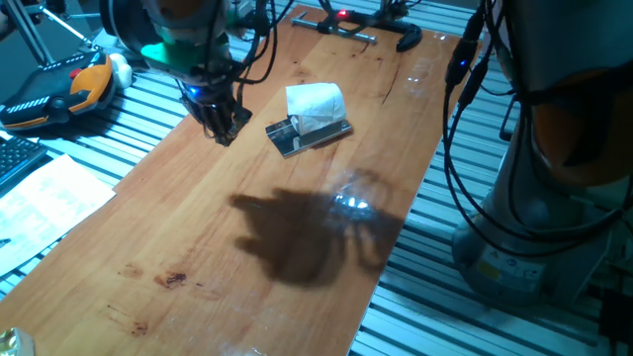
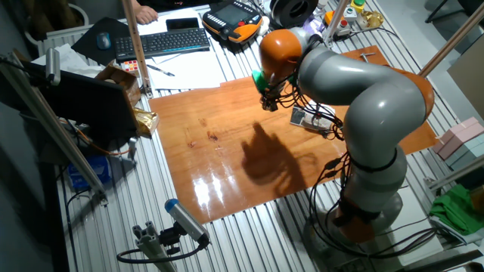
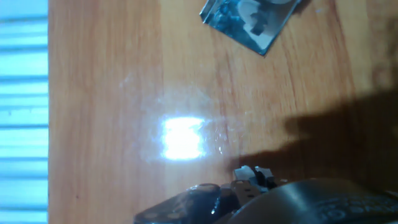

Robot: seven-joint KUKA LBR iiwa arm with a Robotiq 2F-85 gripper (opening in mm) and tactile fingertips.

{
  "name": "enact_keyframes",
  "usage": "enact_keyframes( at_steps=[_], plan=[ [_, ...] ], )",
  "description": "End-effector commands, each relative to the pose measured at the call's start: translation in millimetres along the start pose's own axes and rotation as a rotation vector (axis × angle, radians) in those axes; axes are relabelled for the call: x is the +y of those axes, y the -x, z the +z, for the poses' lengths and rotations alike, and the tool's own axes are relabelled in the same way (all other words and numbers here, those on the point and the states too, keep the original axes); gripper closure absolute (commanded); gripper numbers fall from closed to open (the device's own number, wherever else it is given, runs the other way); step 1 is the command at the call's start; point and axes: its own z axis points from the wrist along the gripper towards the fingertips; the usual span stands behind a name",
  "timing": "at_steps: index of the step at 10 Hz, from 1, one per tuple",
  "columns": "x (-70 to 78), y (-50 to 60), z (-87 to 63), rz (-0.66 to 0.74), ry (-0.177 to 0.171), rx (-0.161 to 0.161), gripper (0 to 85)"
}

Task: Put the toilet paper on its holder

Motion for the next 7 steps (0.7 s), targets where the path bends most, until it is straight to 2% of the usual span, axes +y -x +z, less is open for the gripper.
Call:
enact_keyframes(
  at_steps=[1, 2, 4, 5, 6, 7],
  plan=[
    [-0.6, -0.3, -0.7, -1.24, 0.092, 0.067, 84.3],
    [-0.7, -0.3, -0.9, -1.324, 0.076, 0.048, 84.3],
    [-0.5, -0.9, 1.8, -1.472, 0.06, 0.047, 84.3],
    [-0.5, -1.1, 2.2, -1.646, 0.006, -0.028, 84.3],
    [-0.4, -1.5, 1.8, -1.773, -0.034, -0.051, 84.3],
    [-0.5, -1.5, 2.1, -1.835, -0.005, 0.03, 84.3]
  ],
)
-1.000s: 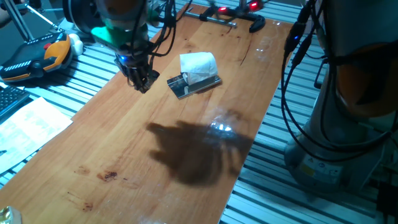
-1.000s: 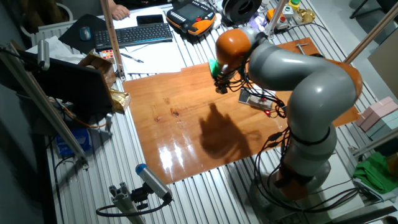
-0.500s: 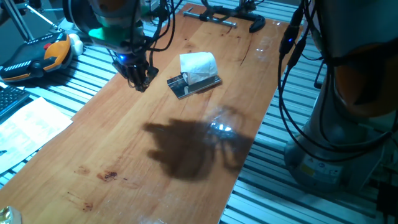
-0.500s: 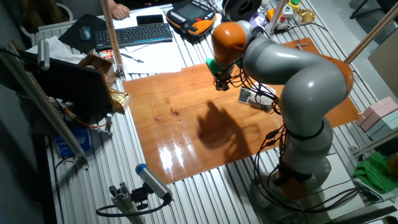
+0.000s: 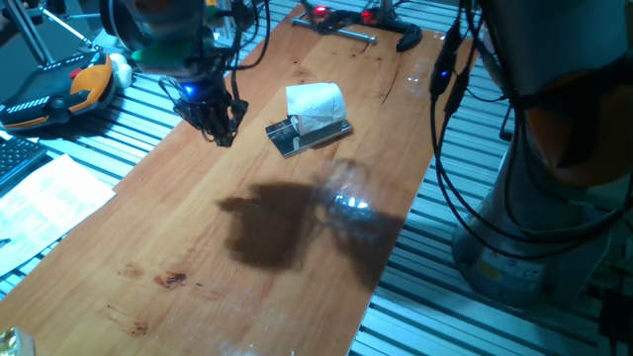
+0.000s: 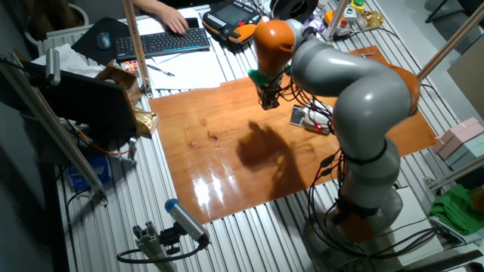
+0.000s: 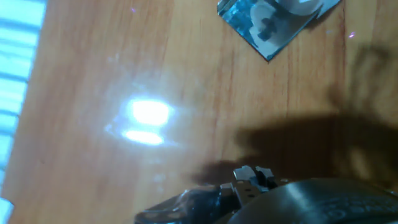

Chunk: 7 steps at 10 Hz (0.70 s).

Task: Put the toilet paper on its holder

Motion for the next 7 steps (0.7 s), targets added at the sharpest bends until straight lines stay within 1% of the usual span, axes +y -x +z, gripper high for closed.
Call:
enact_keyframes(
  at_steps=[1, 2, 3, 4, 6, 7],
  plan=[
    [-0.4, -0.5, -1.0, -1.661, 0.02, -0.071, 84.3],
    [-1.6, -1.6, -1.6, -1.694, 0.016, -0.015, 84.3],
    [-3.5, -4.0, -1.4, -1.714, 0.009, 0.008, 84.3],
    [-6.7, -8.4, -0.8, -1.704, 0.006, 0.01, 84.3],
    [-15.4, -21.4, 5.9, -1.634, 0.001, -0.019, 84.3],
    [-18.5, -25.0, 7.7, -1.615, -0.005, -0.026, 84.3]
  ],
)
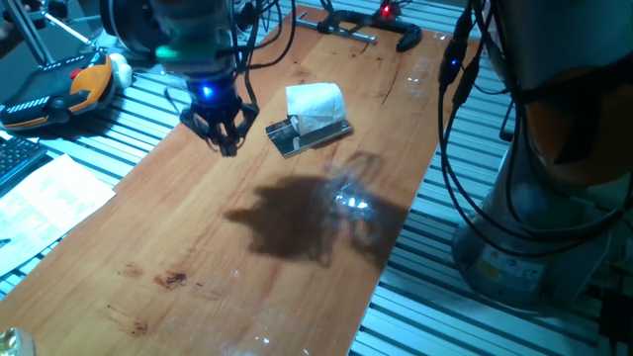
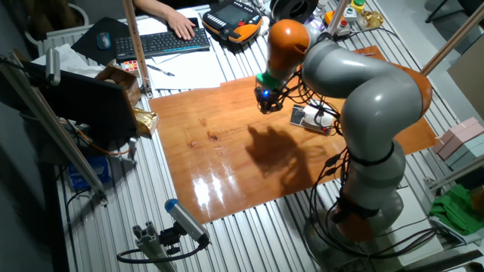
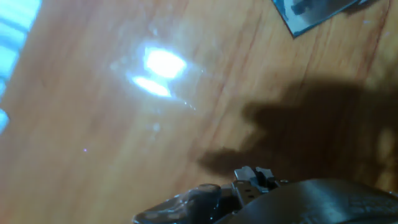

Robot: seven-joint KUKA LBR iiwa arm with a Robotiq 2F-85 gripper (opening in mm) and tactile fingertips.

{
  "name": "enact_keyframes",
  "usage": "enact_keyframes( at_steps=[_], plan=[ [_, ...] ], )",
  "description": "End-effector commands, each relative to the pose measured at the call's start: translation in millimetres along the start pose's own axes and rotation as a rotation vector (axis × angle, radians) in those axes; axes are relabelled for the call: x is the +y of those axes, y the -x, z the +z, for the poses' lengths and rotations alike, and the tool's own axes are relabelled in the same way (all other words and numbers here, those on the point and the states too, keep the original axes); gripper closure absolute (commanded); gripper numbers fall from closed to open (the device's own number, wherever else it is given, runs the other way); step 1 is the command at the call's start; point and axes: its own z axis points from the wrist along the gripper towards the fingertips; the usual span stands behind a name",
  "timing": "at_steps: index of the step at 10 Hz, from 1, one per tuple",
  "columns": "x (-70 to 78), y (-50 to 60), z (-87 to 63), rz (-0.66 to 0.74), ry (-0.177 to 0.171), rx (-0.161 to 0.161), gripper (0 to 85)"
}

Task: Put the toilet paper on its holder

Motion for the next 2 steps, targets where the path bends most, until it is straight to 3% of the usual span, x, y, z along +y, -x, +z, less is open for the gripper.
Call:
enact_keyframes(
  at_steps=[1, 2],
  plan=[
    [0.0, 0.0, -0.4, -1.357, -0.095, -0.041, 84.3],
    [-0.3, -0.4, -0.7, -1.337, -0.09, -0.03, 84.3]
  ],
)
